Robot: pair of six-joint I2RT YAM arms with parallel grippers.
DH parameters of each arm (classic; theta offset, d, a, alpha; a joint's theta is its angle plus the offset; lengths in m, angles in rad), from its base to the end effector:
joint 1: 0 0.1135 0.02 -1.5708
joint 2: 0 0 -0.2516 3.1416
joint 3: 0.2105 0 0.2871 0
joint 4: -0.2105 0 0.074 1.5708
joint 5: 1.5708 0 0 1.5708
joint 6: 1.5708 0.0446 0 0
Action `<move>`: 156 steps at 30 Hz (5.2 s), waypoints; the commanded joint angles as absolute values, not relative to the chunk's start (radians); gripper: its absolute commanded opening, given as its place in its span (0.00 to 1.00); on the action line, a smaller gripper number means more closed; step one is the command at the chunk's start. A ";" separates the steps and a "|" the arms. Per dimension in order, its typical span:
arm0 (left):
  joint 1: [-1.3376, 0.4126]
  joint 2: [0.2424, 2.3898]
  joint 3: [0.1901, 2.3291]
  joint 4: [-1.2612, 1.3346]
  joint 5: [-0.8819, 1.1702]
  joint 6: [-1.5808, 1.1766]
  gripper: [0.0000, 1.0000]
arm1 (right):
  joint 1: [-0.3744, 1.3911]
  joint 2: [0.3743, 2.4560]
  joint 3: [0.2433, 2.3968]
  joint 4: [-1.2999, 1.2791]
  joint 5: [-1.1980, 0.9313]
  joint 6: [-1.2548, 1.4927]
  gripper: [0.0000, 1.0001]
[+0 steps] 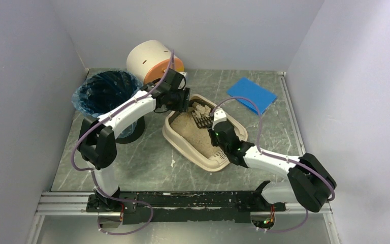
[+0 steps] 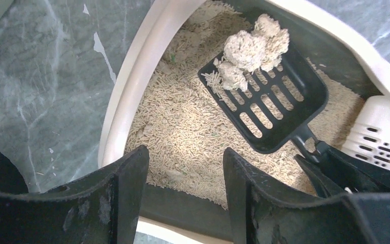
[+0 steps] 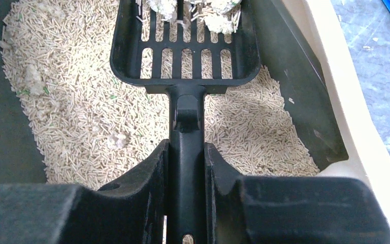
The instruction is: Clean the litter box
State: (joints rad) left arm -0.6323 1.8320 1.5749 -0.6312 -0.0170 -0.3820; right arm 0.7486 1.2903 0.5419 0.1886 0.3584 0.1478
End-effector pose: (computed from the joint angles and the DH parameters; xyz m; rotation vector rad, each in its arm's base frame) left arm 0.3607 -0.2633 0.2512 0.3053 2.4871 -0.4136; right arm 0.2268 0.1893 0.1467 -0.4172 2.0533 0.1597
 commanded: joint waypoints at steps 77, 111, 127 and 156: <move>-0.630 1.056 1.508 -0.758 -0.229 -0.394 0.97 | 0.915 0.861 0.566 -0.051 0.354 -0.038 0.00; -0.630 0.975 1.547 -0.797 -0.366 -0.364 0.98 | 0.794 0.886 0.663 -0.152 0.227 -0.005 0.00; -0.630 0.943 1.539 -0.807 -0.384 -0.374 0.97 | 0.820 0.891 0.672 -0.182 0.255 -0.052 0.00; -0.630 0.875 1.540 -0.800 -0.405 -0.358 0.98 | 0.840 0.986 1.009 -0.395 0.217 -0.060 0.00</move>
State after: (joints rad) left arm -0.6319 0.8825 1.5322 -0.8013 -0.3897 -0.3733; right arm 0.8333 0.9764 0.9291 -0.3668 0.2310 -0.0498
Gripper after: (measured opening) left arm 0.974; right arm 0.263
